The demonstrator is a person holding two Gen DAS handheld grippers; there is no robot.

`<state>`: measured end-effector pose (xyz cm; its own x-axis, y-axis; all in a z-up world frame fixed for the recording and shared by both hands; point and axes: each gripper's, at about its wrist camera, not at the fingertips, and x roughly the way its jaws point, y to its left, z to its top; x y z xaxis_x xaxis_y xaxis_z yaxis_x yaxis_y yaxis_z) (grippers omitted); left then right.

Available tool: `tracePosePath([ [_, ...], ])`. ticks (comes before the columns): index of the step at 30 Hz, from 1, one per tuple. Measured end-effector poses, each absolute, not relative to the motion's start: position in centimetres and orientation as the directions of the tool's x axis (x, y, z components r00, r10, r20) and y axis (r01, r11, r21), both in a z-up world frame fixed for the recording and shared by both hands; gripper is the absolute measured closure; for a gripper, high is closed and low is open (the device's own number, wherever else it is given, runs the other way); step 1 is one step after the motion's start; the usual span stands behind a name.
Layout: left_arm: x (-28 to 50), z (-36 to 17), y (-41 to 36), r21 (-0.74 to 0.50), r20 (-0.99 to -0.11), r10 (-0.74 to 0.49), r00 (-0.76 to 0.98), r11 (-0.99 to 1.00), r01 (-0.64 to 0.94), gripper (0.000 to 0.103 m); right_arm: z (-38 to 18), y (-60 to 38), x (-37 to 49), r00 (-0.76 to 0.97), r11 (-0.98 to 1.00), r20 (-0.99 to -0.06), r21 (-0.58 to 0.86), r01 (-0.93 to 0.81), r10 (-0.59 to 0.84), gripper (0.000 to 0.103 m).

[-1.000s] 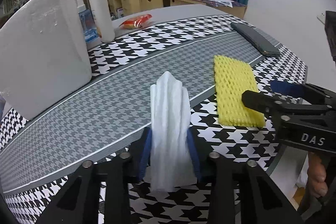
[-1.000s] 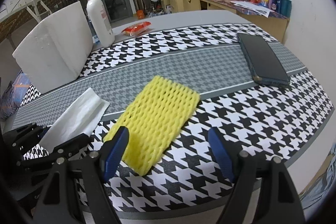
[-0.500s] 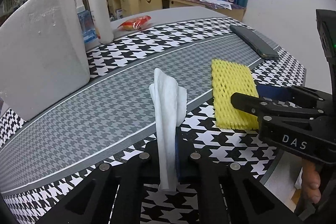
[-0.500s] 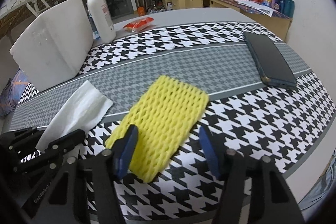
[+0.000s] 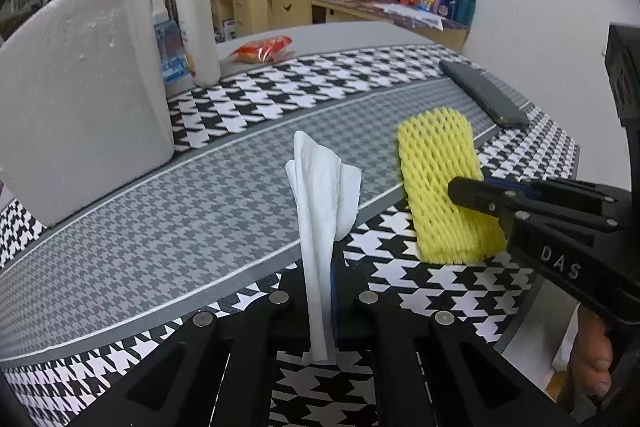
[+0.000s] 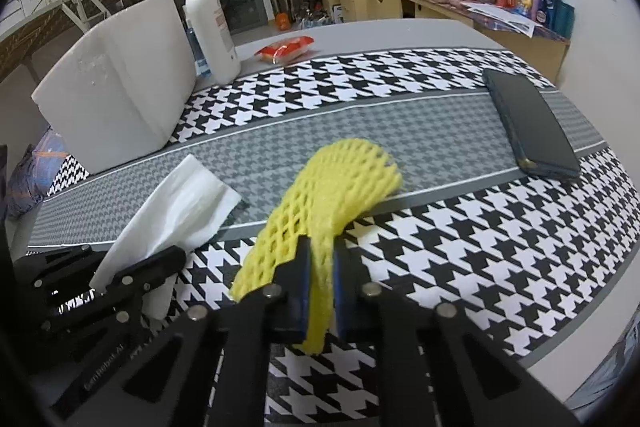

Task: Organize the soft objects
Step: 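Lower the right tool onto the yellow foam net and close it, then carry the wipe pack and yellow foam net with both tools over the foam box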

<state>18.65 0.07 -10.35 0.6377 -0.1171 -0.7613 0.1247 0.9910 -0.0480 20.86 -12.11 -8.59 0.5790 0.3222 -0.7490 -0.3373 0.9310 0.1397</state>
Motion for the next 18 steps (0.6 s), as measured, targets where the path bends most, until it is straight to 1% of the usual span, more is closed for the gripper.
tracePosePath([
  [18, 16.2, -7.8, 0.8, -0.042, -0.703, -0.105, 0.703, 0.993, 0.107, 0.097, -5.8, -12.7, 18.8, 0.645, 0.931, -0.692, 0.112, -0.347, 0.324, 0.091],
])
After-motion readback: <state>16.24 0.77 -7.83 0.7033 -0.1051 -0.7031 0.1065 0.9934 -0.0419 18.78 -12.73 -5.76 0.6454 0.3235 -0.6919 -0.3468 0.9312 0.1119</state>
